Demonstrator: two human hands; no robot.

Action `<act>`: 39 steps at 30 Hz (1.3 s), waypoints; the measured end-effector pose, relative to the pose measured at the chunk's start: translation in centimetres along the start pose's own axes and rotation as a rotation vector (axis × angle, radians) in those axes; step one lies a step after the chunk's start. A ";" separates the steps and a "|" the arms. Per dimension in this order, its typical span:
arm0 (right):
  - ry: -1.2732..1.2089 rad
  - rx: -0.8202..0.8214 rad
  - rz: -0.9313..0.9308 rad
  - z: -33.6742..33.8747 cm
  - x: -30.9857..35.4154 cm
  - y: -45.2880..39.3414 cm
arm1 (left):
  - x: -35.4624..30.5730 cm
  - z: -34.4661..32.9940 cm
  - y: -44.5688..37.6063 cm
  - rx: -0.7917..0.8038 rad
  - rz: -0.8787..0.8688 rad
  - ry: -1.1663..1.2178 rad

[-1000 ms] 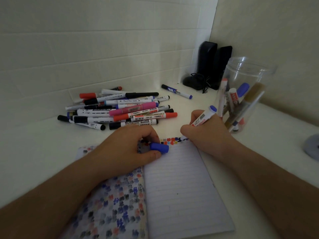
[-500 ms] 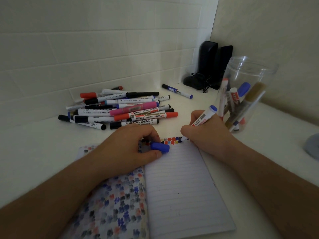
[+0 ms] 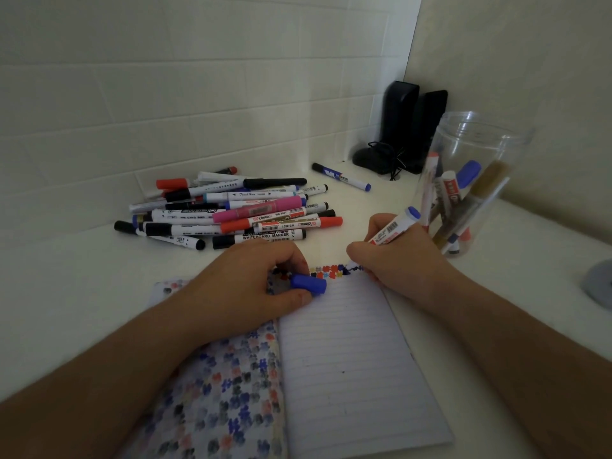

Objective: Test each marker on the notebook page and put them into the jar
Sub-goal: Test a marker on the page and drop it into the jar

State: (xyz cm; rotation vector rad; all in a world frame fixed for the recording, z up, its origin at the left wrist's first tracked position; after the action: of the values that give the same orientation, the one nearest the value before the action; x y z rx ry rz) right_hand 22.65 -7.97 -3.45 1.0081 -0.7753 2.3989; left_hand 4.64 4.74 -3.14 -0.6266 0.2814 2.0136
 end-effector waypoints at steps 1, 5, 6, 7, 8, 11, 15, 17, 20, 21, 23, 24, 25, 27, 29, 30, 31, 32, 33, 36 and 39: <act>-0.005 0.016 -0.006 0.0 0.0 0.0 | 0.0 0.0 0.0 0.002 0.002 0.001; -0.037 0.000 -0.027 0.1 -0.1 0.1 | 0.1 0.0 0.0 -0.005 0.002 0.002; -0.047 -0.018 -0.039 0.2 -0.1 0.1 | 0.1 0.0 0.0 -0.007 0.002 0.005; -0.059 -0.030 -0.051 0.2 -0.2 0.1 | 0.1 0.0 0.0 -0.006 0.004 0.008; -0.067 -0.035 -0.059 0.2 -0.2 0.1 | 0.2 -0.1 0.0 -0.006 0.004 0.009; -0.045 -0.035 -0.049 0.2 0.0 0.1 | 0.1 0.0 0.0 -0.007 0.000 0.007; -0.021 -0.013 -0.039 0.1 0.2 0.2 | 0.1 -0.1 -0.1 -0.006 -0.002 0.003; -0.016 0.026 -0.058 0.0 0.1 0.1 | 0.1 -0.1 0.0 -0.007 -0.003 0.001; -0.034 0.048 -0.078 -0.1 0.1 0.0 | 0.1 0.0 -0.1 -0.014 -0.004 0.012; -0.040 0.049 -0.074 -0.1 0.2 0.0 | 0.0 0.0 -0.1 -0.013 -0.006 0.018; -0.037 0.049 -0.058 -0.2 0.3 0.1 | 0.0 0.0 0.0 -0.006 -0.007 0.033; -0.038 0.037 -0.045 -0.1 0.3 0.1 | 0.1 0.0 0.0 -0.004 -0.006 0.048; -0.060 0.014 -0.028 0.0 0.4 0.2 | 0.2 0.1 0.0 -0.006 -0.001 0.070; -0.237 -0.050 0.016 0.5 0.7 0.3 | 0.4 0.4 0.0 -0.028 0.019 0.150; -0.537 -0.077 0.034 0.8 1.1 0.6 | 0.6 0.9 -0.1 -0.067 0.038 0.256; -0.665 -0.065 0.031 0.9 1.4 0.7 | 0.7 1.1 -0.1 -0.084 0.042 0.295; -0.750 -0.045 0.024 0.8 1.7 0.9 | 0.7 1.3 -0.1 -0.097 0.046 0.321; -0.794 -0.025 0.023 0.7 1.9 1.0 | 0.7 1.4 -0.1 -0.104 0.047 0.340; -0.812 -0.009 0.022 0.6 2.1 1.1 | 0.7 1.4 -0.1 -0.106 0.047 0.357; -0.820 0.006 0.021 0.2 2.2 1.3 | 0.6 1.4 0.0 -0.104 0.056 0.387; -0.793 0.016 0.037 0.0 2.5 1.5 | 0.5 1.4 0.0 -0.104 0.067 0.389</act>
State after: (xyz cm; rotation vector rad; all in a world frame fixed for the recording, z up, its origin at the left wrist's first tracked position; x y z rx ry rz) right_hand 20.15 -8.68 -2.11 2.0013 -1.0205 1.9932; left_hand 3.98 5.73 -2.26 -1.0897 0.4352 1.9680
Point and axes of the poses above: each hand's wrist, its own y-axis away from the middle knuckle, its own z-axis out of the back of the hand, x = y × z, the point moved 5 cm from there along -y, towards the middle knuckle, and after that the axes turned 14 degrees about z, right-handed, at the moved point
